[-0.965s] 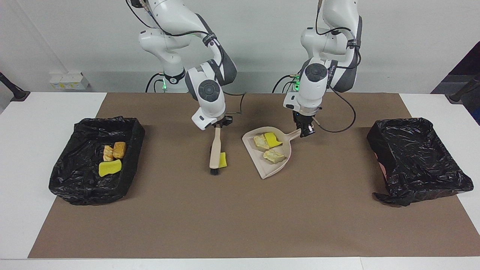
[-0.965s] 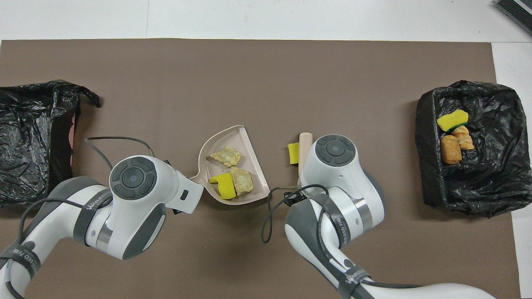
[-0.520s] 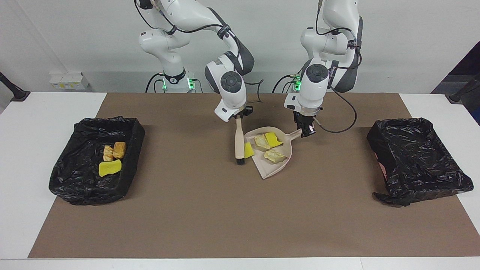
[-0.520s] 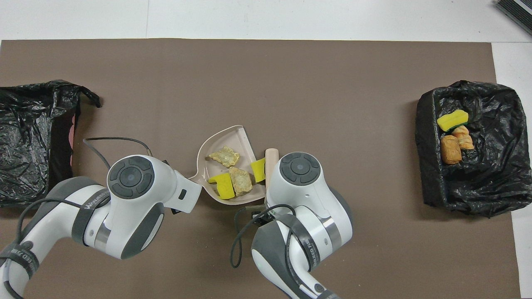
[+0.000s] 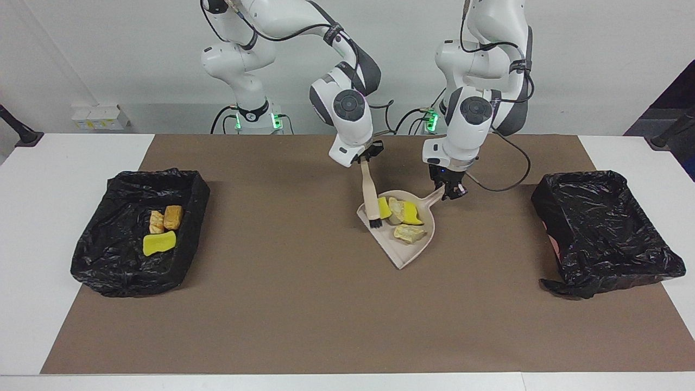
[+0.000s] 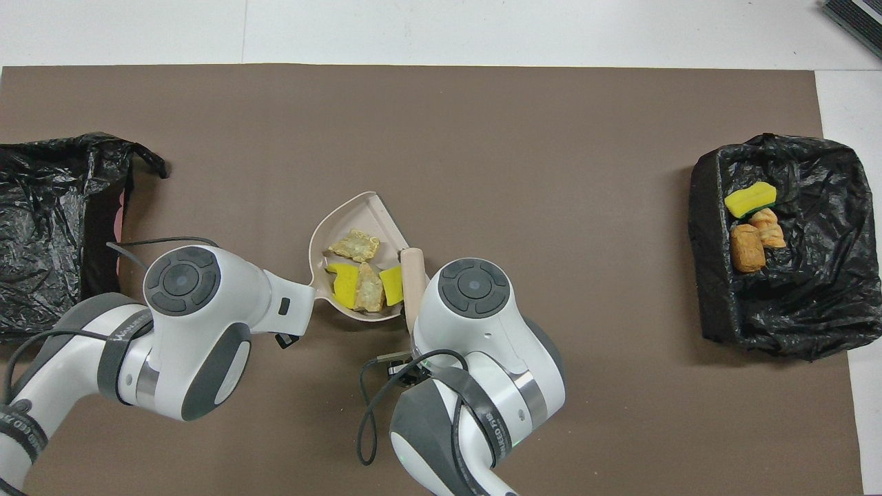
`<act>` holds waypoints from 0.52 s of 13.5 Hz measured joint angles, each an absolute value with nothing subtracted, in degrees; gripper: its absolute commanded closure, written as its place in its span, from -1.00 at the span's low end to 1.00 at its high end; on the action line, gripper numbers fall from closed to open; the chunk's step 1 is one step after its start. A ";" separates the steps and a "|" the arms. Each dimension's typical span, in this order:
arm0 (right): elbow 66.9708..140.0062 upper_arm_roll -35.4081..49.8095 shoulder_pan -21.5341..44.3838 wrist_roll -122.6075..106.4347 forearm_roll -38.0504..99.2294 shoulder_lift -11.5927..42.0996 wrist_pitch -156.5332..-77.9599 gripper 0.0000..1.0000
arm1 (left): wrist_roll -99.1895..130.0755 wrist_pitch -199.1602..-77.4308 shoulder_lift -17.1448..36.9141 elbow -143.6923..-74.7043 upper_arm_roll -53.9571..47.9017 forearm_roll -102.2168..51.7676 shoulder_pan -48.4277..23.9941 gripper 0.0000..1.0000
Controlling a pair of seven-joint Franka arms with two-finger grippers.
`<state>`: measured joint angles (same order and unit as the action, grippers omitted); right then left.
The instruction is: Sweep and dump trash in bin
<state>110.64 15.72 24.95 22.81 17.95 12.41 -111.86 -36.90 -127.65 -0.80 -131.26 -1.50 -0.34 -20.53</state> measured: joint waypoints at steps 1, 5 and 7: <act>110.28 15.73 24.95 20.76 17.95 12.41 -111.86 1.00 | -36.23 -127.65 -0.80 -131.26 -1.49 -0.46 -20.50 1.00; 108.50 15.90 24.97 17.58 17.95 12.20 -111.90 1.00 | -35.45 -127.60 -0.80 -131.26 -1.57 -0.72 -20.50 1.00; 107.76 15.94 24.97 17.57 17.95 11.40 -111.90 1.00 | -35.32 -127.43 -0.81 -131.26 -1.58 -0.75 -20.50 1.00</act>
